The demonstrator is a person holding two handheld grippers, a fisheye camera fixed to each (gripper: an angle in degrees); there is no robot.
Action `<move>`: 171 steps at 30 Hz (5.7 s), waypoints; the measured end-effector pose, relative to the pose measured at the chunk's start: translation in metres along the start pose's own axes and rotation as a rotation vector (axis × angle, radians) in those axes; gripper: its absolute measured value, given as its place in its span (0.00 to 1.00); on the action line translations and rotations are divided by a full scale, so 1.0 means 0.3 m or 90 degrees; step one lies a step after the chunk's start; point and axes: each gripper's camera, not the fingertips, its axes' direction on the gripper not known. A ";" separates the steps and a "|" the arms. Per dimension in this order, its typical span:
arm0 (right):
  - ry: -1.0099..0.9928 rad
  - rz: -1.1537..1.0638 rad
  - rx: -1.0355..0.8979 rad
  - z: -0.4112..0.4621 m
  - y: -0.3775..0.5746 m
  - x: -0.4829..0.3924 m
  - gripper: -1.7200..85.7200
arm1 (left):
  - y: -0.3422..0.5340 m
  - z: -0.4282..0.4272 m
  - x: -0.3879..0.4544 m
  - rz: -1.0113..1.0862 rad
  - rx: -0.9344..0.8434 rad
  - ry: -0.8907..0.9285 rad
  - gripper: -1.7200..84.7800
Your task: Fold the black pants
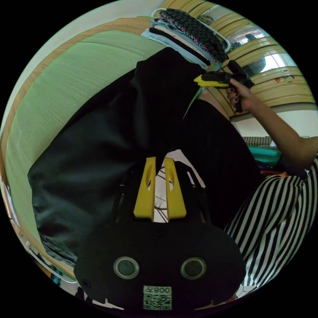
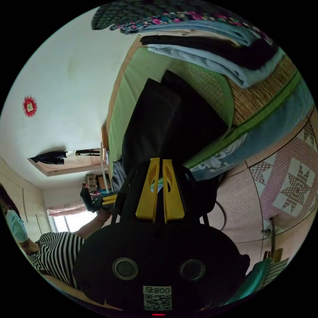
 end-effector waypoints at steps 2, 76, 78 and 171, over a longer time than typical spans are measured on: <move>-0.018 -0.003 0.004 -0.022 -0.007 0.025 0.03 | 0.014 0.025 -0.052 -0.012 0.049 0.027 0.06; 0.220 -0.115 0.133 0.127 -0.105 0.029 0.02 | -0.889 0.373 -0.477 0.139 0.010 -0.031 0.05; 0.206 -0.110 0.132 0.139 -0.106 0.037 0.02 | -0.871 0.249 -0.499 0.121 0.038 -0.021 0.05; 0.085 -0.891 -0.475 2.039 -0.683 -1.211 0.09 | -0.696 -3.050 -0.595 -0.246 0.251 -0.019 0.04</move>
